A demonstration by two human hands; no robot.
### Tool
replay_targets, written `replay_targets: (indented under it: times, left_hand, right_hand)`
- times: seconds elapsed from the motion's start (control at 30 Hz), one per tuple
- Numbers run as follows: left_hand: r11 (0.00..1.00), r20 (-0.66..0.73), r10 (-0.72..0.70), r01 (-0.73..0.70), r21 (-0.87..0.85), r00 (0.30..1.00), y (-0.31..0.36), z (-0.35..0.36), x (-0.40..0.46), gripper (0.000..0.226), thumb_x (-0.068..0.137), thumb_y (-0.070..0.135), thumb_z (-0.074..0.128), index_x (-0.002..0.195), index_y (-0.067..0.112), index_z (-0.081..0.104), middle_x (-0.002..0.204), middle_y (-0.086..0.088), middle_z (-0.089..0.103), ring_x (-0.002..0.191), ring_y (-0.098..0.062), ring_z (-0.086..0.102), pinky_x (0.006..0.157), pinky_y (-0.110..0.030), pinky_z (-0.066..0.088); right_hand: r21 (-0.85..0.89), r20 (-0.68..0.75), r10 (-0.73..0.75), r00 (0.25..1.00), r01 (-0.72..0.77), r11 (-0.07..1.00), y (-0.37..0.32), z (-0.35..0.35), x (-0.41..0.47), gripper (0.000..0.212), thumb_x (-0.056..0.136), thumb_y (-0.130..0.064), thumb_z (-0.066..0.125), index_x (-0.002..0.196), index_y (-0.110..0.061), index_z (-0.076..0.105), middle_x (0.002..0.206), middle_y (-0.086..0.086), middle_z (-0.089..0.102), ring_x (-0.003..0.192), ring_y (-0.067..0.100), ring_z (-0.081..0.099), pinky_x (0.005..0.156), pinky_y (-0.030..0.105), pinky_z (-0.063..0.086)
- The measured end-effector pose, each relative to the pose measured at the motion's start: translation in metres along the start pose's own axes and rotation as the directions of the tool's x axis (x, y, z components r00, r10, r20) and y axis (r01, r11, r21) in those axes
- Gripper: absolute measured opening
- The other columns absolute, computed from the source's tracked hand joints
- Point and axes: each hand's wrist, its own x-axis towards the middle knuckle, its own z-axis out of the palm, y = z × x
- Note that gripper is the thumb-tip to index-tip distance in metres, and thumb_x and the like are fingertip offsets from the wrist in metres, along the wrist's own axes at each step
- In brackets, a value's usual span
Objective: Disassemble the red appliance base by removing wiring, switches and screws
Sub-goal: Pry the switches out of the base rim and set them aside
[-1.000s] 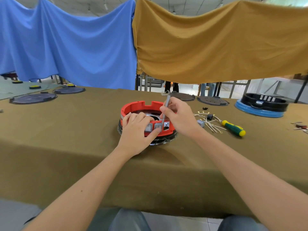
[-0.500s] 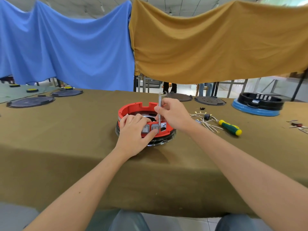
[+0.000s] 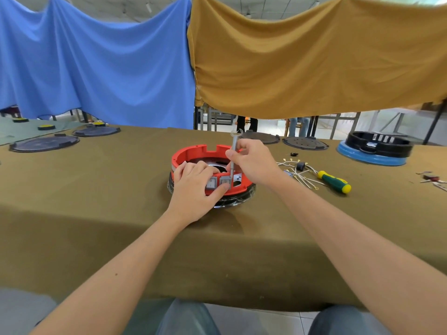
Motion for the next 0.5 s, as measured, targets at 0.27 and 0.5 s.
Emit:
replay_targets:
  times: [0.27,0.5]
  left_hand:
    - [1.000,-0.015,-0.002,0.001,-0.016,1.000,0.002,-0.002,-0.001,0.043,0.088,0.062,0.042,0.102,0.027,0.062,0.096,0.014,0.053,0.099,-0.011,0.046,0.109,-0.029,0.011]
    - [1.000,-0.006,-0.008,0.007,-0.014,1.000,0.003,-0.003,0.000,0.048,0.088,0.062,0.040,0.105,0.025,0.064,0.092,0.014,0.050,0.097,-0.011,0.046,0.110,-0.033,0.015]
  right_hand:
    - [0.265,-0.092,-0.085,0.992,0.107,0.958,0.006,0.004,-0.012,0.007,0.100,-0.017,0.058,0.094,-0.016,0.060,0.080,0.004,0.075,0.078,0.017,0.074,0.079,0.044,0.061]
    - [-0.009,0.024,-0.204,0.979,0.204,0.979,0.004,0.007,-0.011,0.009,0.099,-0.023,0.060,0.095,-0.015,0.061,0.084,-0.005,0.074,0.081,0.007,0.071,0.082,0.038,0.059]
